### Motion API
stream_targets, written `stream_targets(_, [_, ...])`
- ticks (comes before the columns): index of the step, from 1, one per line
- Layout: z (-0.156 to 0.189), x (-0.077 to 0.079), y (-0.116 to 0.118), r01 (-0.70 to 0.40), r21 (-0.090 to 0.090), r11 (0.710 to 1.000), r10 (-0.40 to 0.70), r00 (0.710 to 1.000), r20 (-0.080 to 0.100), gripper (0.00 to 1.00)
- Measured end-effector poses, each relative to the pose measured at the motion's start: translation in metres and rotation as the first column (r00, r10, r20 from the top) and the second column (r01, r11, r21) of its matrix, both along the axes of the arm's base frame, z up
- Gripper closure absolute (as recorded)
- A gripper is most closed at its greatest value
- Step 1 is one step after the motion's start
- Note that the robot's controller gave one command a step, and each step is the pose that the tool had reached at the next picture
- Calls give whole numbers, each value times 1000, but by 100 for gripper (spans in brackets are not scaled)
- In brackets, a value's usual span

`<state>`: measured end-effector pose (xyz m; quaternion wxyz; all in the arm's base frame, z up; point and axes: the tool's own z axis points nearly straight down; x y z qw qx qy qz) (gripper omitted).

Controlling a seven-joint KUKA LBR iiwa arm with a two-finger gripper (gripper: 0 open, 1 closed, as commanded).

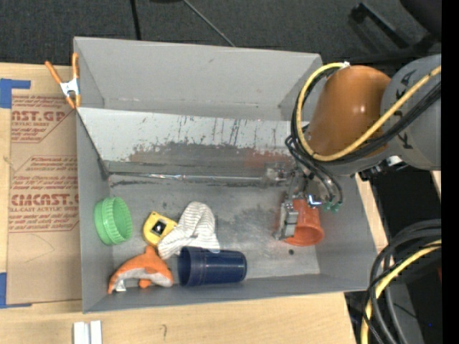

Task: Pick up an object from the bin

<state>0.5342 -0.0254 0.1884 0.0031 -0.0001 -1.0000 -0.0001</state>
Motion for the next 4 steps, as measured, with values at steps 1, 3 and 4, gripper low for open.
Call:
stream_targets(1, [5,2,0,-1,-1,1000,1,1000,8,0])
stream_targets(3, [-89,-21,61,-164,1,986,164,986,7,0])
stream_targets(4, [-108,-34,124,-68,-4,998,68,998,-7,100])
